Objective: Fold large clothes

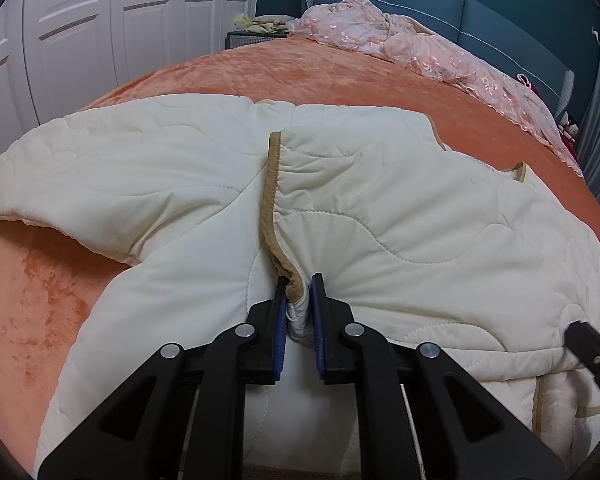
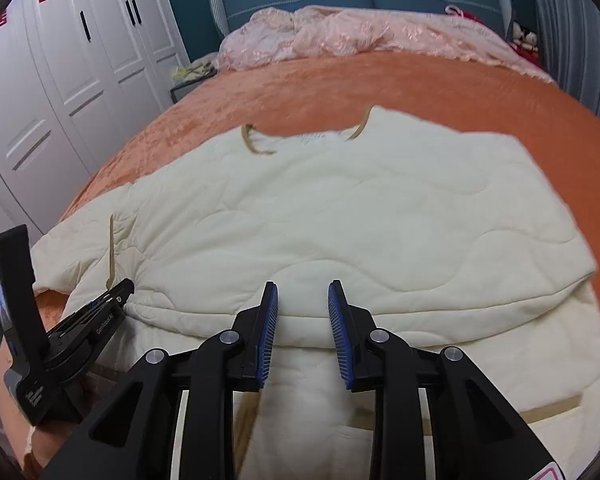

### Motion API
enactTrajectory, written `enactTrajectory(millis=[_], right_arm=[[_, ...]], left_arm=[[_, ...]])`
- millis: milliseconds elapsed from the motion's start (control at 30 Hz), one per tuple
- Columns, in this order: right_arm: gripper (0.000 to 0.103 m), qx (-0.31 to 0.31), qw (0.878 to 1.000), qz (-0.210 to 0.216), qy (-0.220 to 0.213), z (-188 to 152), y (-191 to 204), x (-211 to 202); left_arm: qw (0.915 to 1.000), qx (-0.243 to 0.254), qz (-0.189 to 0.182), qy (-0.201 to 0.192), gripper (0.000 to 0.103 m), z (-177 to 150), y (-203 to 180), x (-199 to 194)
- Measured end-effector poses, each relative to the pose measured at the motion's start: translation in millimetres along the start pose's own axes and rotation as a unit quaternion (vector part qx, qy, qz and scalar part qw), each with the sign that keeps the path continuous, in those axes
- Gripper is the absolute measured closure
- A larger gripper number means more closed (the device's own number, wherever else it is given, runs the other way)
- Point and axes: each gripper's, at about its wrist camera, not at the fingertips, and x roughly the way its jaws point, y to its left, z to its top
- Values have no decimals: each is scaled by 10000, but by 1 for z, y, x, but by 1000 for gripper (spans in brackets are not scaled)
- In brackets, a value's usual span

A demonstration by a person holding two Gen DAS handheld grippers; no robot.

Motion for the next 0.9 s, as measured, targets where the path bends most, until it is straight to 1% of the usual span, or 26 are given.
enactTrajectory(millis=[33,100,200,300,400,500,567,633,667,700,733,767,800,867,900], right_arm=[[76,1,10000,-82,23,-5,0,5],[76,-126,9997,-223,-62,-15,2,9],[76,-344,9982,-461,-156,-20,9,9],[76,-476,9969,-598,-210,-22,15,12],[76,-474,9968,-588,-277,-22,16,14],[76,-362,9977,-471,-316,-23,11,13],[76,-300,9981,-411,-334,-23,9,12],[75,-284,9982,-396,-336,-22,8,11],[76,-285,9982,-398,-339,-22,8,11],[75,-276,9982,-392,-351,-22,7,10],[75,-244,9984,-390,-332,-22,7,10],[75,-241,9984,-388,-331,-22,7,10],[75,-249,9983,-395,-338,-22,7,9],[74,-271,9981,-425,-357,-22,7,9],[74,-282,9980,-435,-361,-22,8,8]], left_arm=[[10000,16,14,-5,93,0,0,0],[10000,55,48,-31,92,0,-2,-1],[9999,97,94,-67,92,-1,-3,0],[9998,136,143,-97,92,-2,-5,0],[9995,193,213,-121,92,-2,-8,0],[9994,216,247,-133,91,-3,-9,0],[9995,185,209,-121,91,-2,-8,-1],[9999,80,81,-71,89,2,-5,-3],[10000,-43,-56,-50,80,5,0,-7],[9995,-205,-240,-35,63,9,8,-14],[9983,-375,-434,-59,53,13,19,-25],[9973,-540,-471,-156,36,17,31,-39],[9962,-692,-420,-323,21,19,45,-53],[9931,-917,-269,-678,5,25,79,-81],[9923,-972,-129,-761,5,29,97,-88]])
